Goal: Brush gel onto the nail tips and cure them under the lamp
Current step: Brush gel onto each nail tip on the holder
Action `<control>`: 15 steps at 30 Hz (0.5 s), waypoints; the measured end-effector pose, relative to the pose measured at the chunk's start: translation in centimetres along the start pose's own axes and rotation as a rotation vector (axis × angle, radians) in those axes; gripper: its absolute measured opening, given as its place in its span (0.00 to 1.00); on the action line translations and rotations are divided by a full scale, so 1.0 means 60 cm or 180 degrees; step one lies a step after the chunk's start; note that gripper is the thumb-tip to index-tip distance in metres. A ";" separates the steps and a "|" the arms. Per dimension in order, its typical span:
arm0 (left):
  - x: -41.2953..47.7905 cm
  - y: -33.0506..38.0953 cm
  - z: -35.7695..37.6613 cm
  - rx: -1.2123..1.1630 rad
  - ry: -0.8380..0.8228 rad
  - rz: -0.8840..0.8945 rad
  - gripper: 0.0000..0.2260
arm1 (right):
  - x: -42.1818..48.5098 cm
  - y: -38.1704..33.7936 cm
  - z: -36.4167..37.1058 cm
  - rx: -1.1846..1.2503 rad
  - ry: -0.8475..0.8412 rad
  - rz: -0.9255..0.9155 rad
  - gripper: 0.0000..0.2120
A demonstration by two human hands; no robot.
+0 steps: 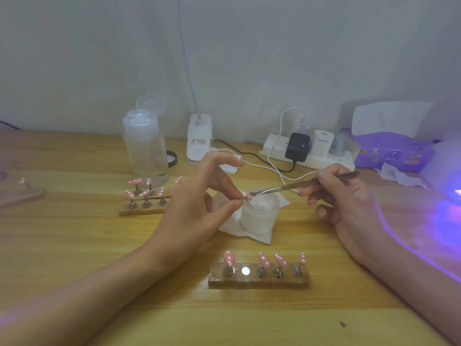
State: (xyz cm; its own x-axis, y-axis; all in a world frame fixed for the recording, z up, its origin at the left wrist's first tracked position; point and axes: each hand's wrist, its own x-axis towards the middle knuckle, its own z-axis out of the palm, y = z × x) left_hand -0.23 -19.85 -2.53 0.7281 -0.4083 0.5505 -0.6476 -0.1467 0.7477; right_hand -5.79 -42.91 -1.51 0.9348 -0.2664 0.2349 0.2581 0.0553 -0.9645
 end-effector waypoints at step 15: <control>-0.001 0.002 0.001 -0.0023 -0.0010 -0.0003 0.20 | -0.001 0.000 0.002 0.0004 -0.0118 -0.0037 0.09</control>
State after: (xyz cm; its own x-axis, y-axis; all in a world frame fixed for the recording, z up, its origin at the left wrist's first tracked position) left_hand -0.35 -19.89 -2.51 0.7279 -0.4112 0.5487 -0.6453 -0.1405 0.7509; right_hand -5.82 -42.80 -1.51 0.9401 -0.2313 0.2503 0.2692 0.0536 -0.9616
